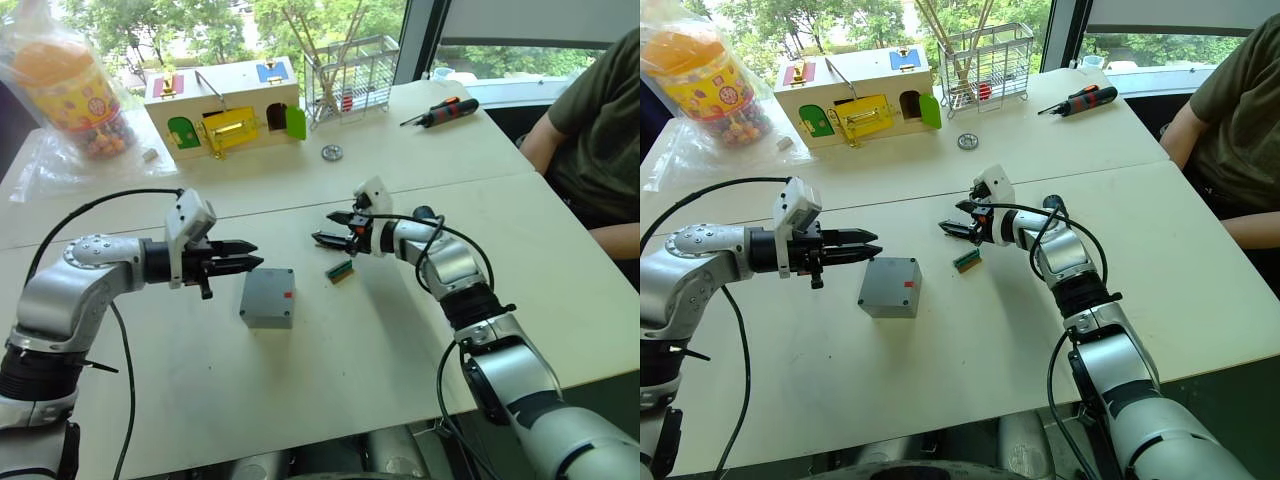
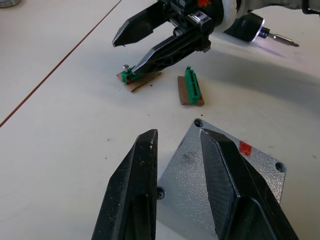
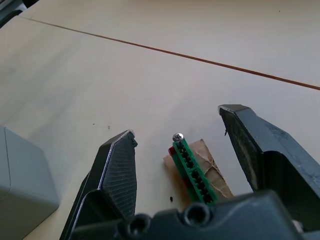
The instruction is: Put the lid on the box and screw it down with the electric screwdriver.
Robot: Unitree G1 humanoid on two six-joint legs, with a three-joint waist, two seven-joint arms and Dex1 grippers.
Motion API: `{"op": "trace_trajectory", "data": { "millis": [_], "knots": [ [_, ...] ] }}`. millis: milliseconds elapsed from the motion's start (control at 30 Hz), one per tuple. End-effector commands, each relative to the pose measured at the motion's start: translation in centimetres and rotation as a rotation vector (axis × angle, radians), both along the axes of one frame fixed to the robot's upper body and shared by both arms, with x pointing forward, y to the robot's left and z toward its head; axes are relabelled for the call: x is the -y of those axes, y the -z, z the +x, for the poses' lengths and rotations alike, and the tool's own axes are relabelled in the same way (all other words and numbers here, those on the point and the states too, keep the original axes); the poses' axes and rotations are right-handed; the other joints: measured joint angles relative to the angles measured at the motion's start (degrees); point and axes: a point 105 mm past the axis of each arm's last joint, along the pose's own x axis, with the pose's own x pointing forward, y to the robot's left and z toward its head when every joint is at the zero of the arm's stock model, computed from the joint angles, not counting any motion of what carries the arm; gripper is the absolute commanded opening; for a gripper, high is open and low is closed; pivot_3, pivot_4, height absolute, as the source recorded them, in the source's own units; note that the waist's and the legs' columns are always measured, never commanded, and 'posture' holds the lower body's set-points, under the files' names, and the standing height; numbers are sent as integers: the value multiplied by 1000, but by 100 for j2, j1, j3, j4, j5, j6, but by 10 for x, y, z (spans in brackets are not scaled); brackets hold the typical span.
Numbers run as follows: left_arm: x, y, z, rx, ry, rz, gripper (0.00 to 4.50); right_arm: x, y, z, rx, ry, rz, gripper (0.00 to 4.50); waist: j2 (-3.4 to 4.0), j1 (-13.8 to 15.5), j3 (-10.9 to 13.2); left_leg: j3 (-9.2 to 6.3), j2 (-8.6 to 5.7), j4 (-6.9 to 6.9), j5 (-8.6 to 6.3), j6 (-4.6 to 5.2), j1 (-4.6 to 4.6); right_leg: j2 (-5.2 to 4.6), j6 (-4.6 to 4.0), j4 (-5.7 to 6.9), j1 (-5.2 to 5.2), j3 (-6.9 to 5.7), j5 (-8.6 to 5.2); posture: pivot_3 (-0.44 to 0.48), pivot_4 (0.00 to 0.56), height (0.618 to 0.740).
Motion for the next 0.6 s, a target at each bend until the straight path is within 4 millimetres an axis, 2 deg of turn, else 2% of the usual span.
{"op": "trace_trajectory", "data": {
  "millis": [33, 200, 333, 433, 467, 600],
  "knots": [
    [-2, -9, 0, 50, -11, 2, 1329, -7, -10, 1, 41, -18, 13, 3151, 0, -4, 0, 0, 0, 0, 0, 0, 0, 0, 0, 0, -1, 0, 0, 0, 150, 740],
    [-1, -6, 1, 49, -14, 8, 1329, -8, -6, 3, 39, -8, 11, 3151, 0, -3, 0, 0, 1, 0, 0, 0, 0, 1, 0, 1, -2, 0, 0, 0, 150, 740],
    [-4, -1, 3, 47, -20, 32, 1329, -9, -5, 5, 41, 12, 24, 1900, 0, -3, 0, 0, 0, 0, 0, 0, 0, 0, 0, 1, -1, 0, 0, 0, 150, 740],
    [-6, 0, 4, 47, -24, 38, 1329, -9, -6, 5, 42, 17, 34, 178, 0, -6, 0, 0, 0, 0, 0, 0, 0, 1, 0, 1, -2, 0, 0, 0, 150, 740],
    [-6, 0, 4, 47, -23, 38, 1329, -9, -7, 6, 42, 18, 35, 12, 0, -4, 0, 0, 0, 0, 0, 0, 0, 1, 0, 1, -2, 0, 0, 0, 150, 740],
    [-6, 1, 5, 46, -22, 38, 1329, -10, -5, 4, 39, 16, 30, 12, 0, -5, 0, 0, 0, 0, 0, 0, 0, 1, 0, 1, -2, 0, 0, 0, 150, 740]
  ]
}}
